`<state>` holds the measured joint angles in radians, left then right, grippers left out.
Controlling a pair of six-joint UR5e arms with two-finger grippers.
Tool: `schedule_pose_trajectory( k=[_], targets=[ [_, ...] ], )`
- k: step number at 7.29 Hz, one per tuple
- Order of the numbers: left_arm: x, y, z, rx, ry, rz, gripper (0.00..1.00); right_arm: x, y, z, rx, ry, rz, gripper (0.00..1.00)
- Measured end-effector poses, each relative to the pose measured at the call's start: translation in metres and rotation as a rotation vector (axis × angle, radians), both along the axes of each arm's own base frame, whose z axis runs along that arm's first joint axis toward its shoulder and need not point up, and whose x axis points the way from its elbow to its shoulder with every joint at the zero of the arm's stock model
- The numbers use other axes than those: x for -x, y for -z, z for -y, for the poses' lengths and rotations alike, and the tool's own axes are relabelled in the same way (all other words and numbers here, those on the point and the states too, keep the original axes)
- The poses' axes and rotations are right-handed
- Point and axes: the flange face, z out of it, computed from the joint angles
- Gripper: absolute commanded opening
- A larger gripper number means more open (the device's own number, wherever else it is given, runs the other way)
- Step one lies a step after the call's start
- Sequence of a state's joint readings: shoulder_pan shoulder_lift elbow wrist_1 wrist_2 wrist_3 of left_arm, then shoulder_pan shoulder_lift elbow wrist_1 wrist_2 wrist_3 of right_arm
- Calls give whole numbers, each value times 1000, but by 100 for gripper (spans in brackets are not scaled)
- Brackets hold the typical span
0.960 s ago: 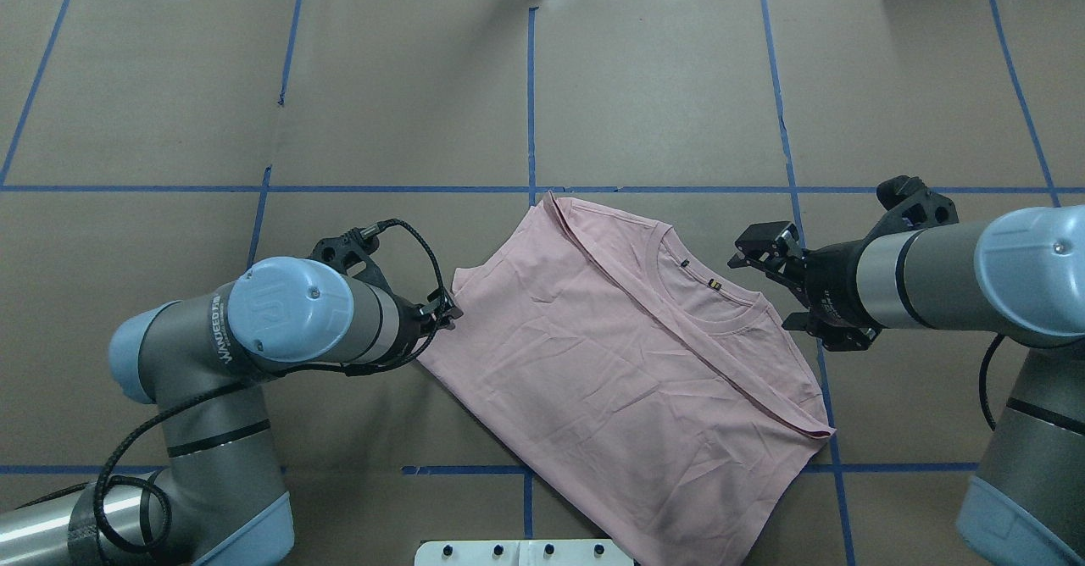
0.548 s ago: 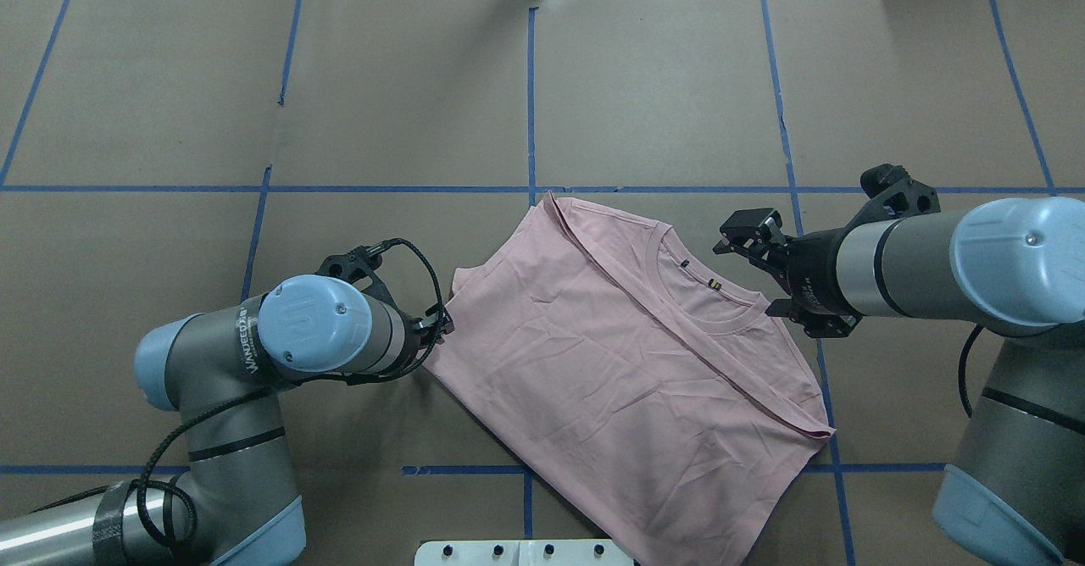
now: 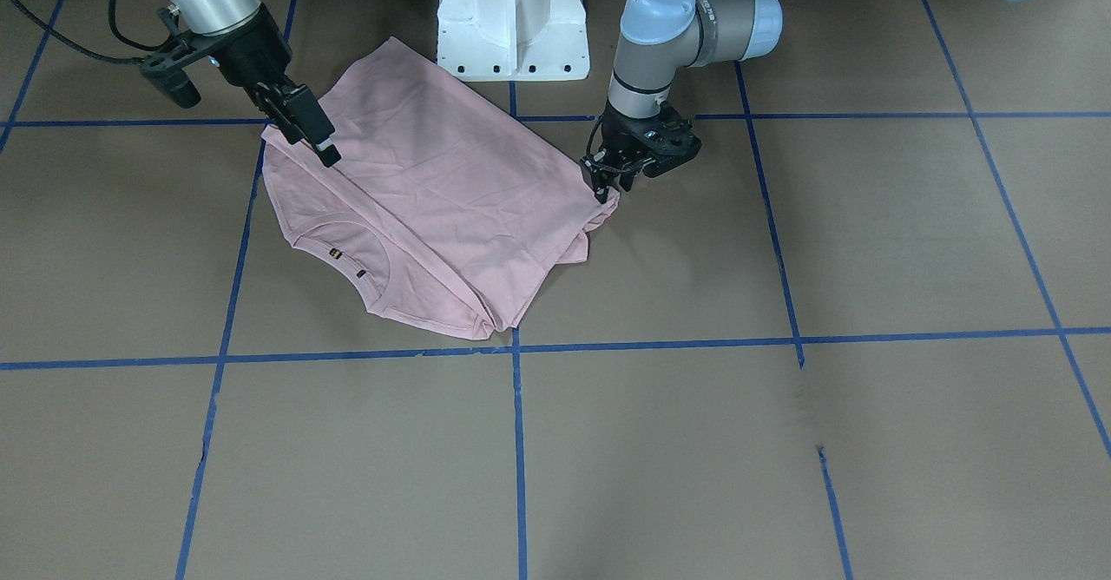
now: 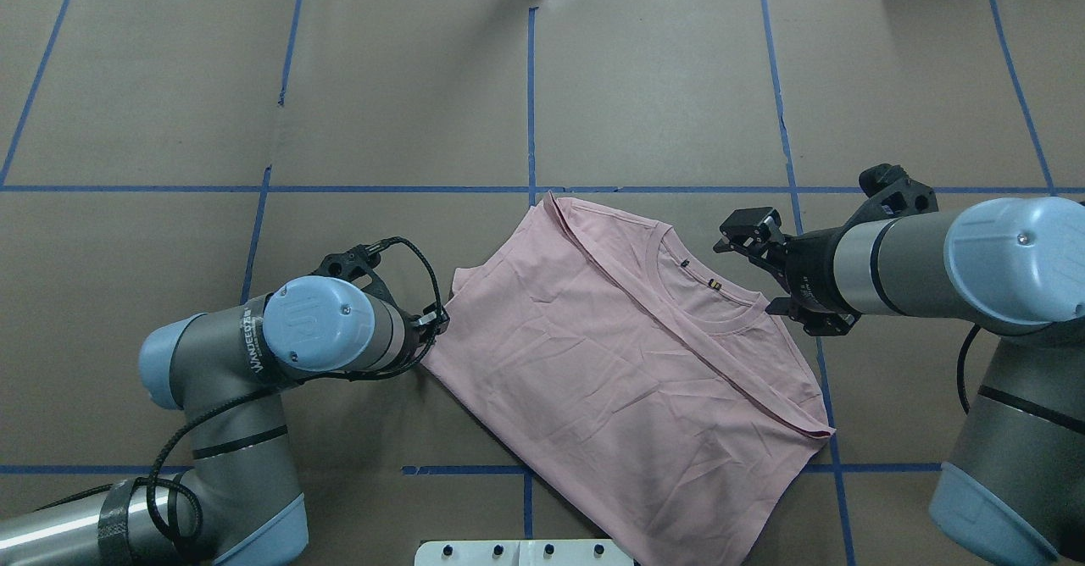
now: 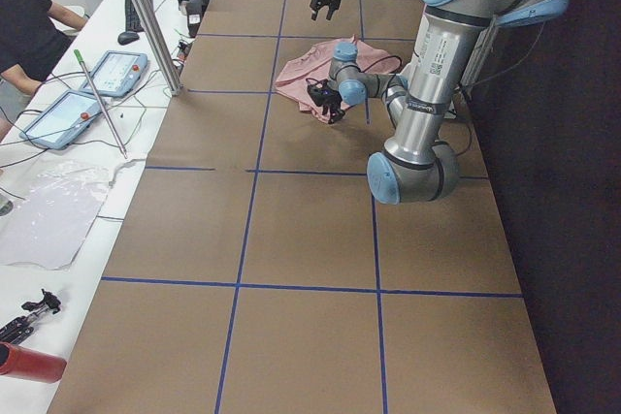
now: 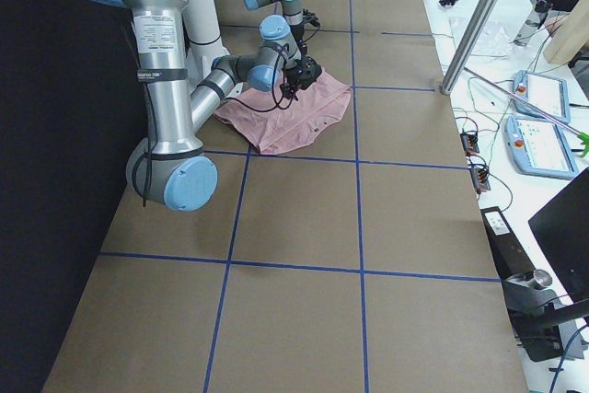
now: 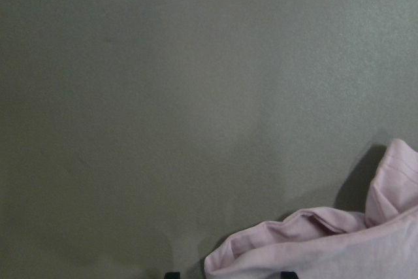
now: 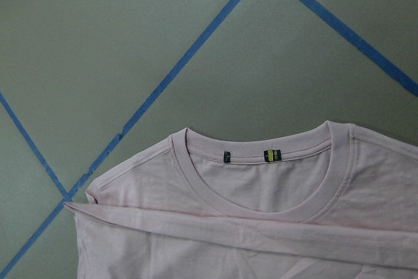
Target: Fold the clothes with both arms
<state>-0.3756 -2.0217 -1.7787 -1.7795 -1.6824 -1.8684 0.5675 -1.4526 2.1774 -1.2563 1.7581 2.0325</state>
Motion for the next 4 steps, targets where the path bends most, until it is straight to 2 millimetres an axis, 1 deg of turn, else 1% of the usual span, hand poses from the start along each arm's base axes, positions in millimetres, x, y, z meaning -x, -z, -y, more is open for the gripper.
schedule_pose_trajectory(
  k=[1,2,4],
  targets=[
    [0,-1,0,-2,3,2,19,0,0,0,0,0,0,100],
    [-1,-1,1,-2,4,4,0,0,0,0,0,0,-1,100],
    [-1,-5,3,-1,6,14,0,1,-1,0,1,-1,-2,100]
  ],
)
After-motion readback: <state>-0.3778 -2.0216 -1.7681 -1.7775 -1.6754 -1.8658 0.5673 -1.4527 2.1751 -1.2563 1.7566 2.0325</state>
